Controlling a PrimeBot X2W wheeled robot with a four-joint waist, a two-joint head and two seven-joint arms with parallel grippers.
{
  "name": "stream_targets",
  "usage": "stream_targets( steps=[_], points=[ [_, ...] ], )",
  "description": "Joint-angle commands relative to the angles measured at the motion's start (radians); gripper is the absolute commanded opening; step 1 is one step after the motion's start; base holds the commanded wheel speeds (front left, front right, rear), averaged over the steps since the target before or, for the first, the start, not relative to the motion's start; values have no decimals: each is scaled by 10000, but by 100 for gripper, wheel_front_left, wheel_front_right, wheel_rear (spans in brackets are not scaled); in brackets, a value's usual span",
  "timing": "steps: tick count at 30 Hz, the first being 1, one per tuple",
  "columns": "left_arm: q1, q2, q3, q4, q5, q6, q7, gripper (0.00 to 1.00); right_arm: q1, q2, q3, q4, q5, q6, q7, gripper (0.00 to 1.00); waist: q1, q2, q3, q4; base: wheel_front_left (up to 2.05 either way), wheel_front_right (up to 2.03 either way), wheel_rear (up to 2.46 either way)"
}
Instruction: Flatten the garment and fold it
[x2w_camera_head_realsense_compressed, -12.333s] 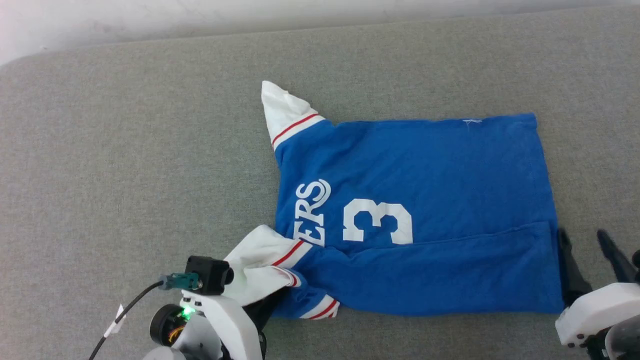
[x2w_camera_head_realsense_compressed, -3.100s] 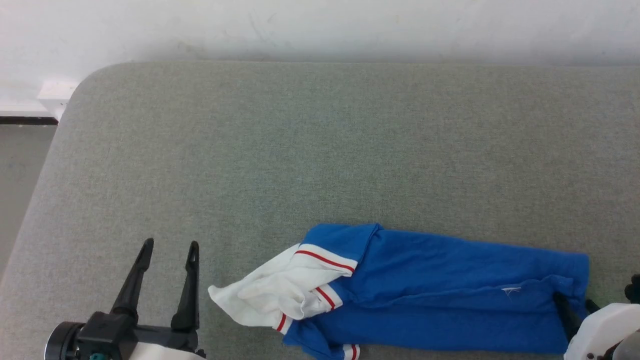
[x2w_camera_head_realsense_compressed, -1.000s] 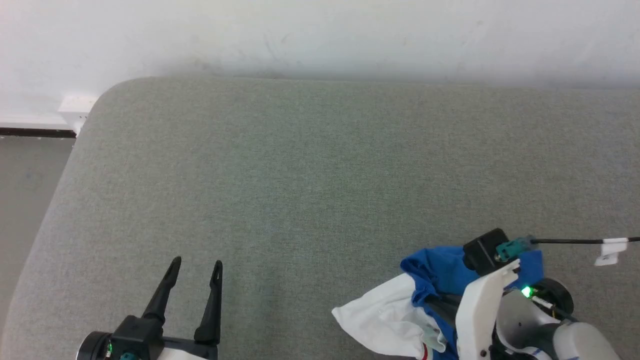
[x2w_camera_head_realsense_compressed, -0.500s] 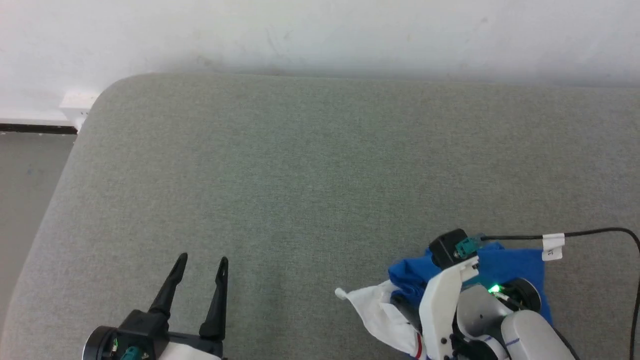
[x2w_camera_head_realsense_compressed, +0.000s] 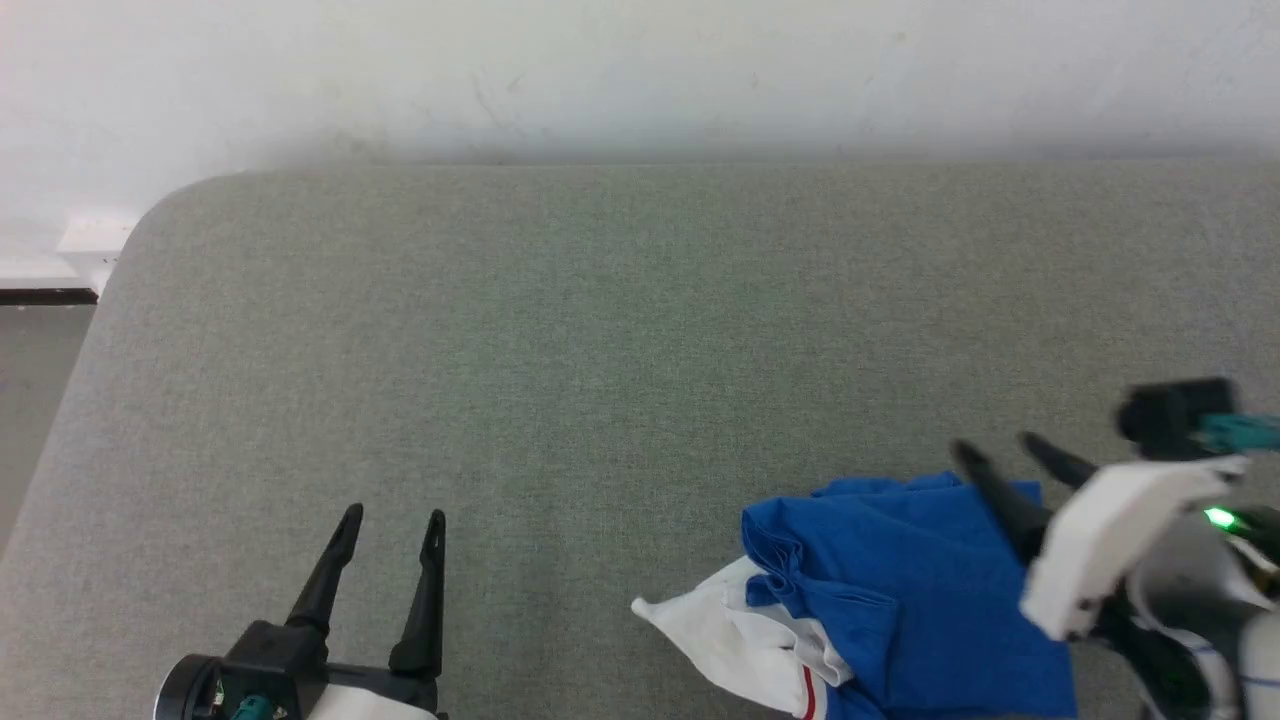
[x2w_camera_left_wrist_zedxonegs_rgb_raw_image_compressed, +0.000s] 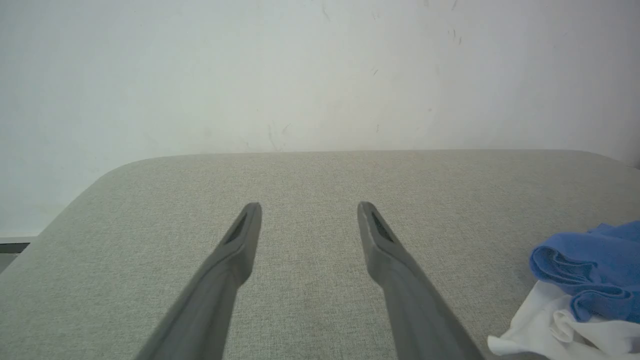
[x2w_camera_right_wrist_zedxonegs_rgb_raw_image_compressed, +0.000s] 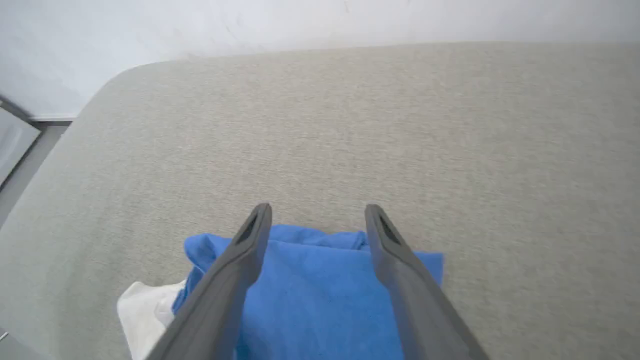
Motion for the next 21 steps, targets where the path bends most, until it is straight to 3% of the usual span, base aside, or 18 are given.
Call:
stream_targets(
  steps=[1,7,21],
  points=[
    [99,59,51,-76,-17,78,-49,100,336,36,-473,-248,-156,-7,-171,100,0,0,10,-27,0,0,0],
    [191,174,146,-254,-39,148,-41,100,1589,0,-1933,-367,-756,-7,-502,100,0,0,255,-133,0,0,0],
    [-267,452,99,-406,-36,49,157,100,1305,344,-1911,1535,-935,-7,-851,100,0,0,770,157,0,0,0]
  ],
)
